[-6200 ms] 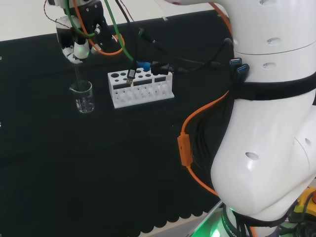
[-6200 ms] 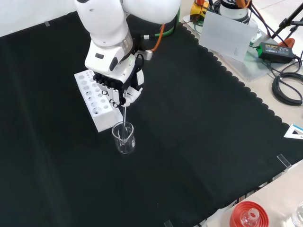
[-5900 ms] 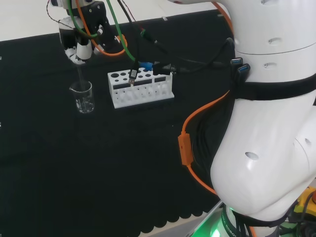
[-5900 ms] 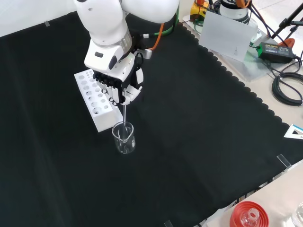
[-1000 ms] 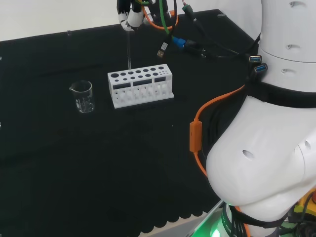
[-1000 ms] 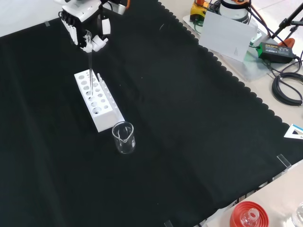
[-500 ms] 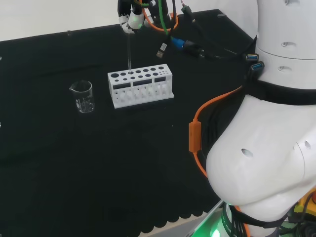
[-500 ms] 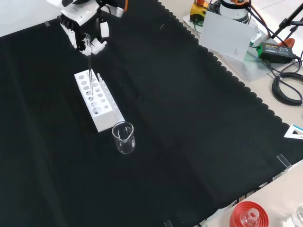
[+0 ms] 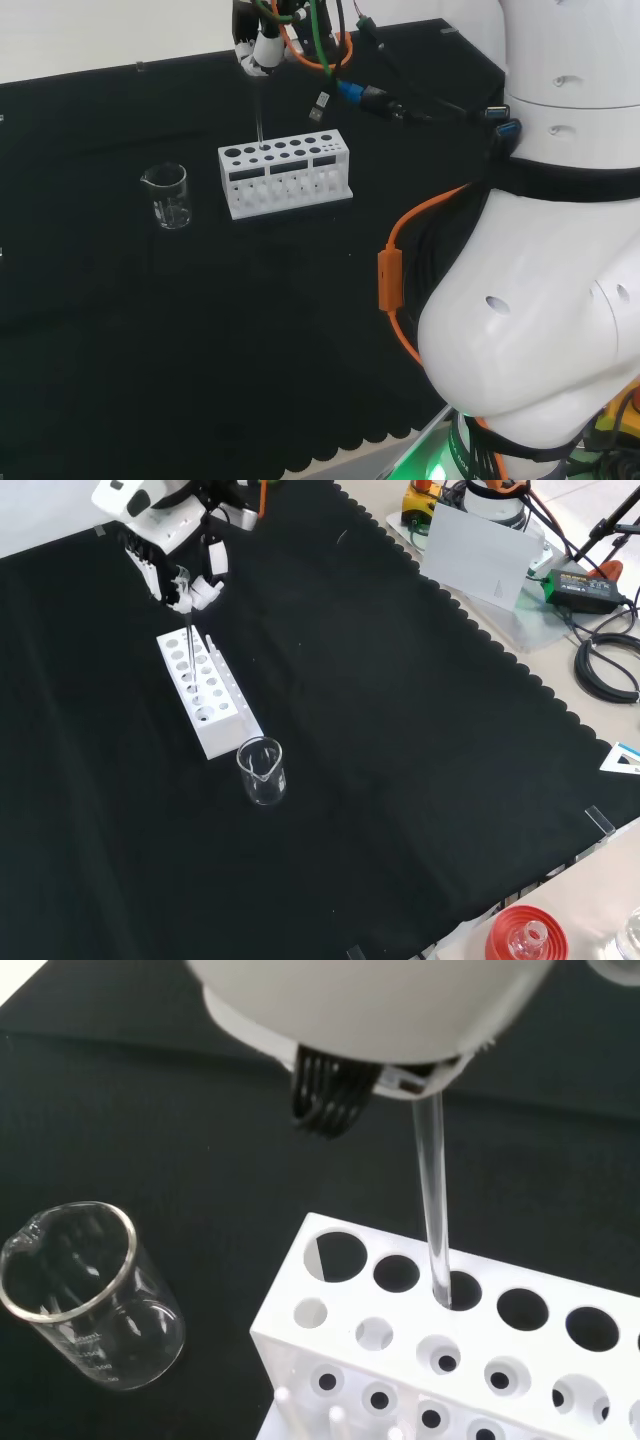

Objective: Put the glass rod back on the white test tube rack.

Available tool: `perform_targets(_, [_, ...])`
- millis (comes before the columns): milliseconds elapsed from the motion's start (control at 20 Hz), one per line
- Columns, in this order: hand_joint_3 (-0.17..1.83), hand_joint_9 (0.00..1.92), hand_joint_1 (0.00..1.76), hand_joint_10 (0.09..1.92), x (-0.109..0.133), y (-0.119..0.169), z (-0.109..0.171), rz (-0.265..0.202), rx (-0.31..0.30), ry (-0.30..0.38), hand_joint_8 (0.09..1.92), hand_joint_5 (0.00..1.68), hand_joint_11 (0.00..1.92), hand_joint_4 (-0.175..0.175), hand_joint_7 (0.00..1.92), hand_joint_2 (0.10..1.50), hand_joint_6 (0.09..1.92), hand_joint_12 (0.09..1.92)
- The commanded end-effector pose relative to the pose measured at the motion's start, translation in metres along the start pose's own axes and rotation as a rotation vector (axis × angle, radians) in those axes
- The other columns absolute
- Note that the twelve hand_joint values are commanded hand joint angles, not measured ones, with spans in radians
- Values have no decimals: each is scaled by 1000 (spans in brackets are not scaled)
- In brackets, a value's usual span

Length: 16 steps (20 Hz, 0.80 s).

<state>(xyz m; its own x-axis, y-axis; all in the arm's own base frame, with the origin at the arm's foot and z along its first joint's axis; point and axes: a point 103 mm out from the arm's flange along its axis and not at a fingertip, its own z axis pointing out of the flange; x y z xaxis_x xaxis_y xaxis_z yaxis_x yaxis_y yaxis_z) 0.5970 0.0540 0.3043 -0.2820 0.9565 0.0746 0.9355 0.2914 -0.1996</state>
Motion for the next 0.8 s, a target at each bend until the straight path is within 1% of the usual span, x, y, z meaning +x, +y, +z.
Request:
perform_targets(50, [945, 1708, 1335, 527, -2, 15, 10, -22, 25, 8, 718, 1184, 1604, -175, 1428, 496, 799, 707])
perform_targets(600, [947, 1708, 1335, 527, -16, 24, 27, -18, 63, 13, 717, 1185, 1604, -175, 1429, 495, 799, 707])
perform_targets(800, [947, 1708, 1336, 527, -17, 27, 31, -20, 78, 15, 717, 1185, 1604, -175, 1429, 495, 799, 707])
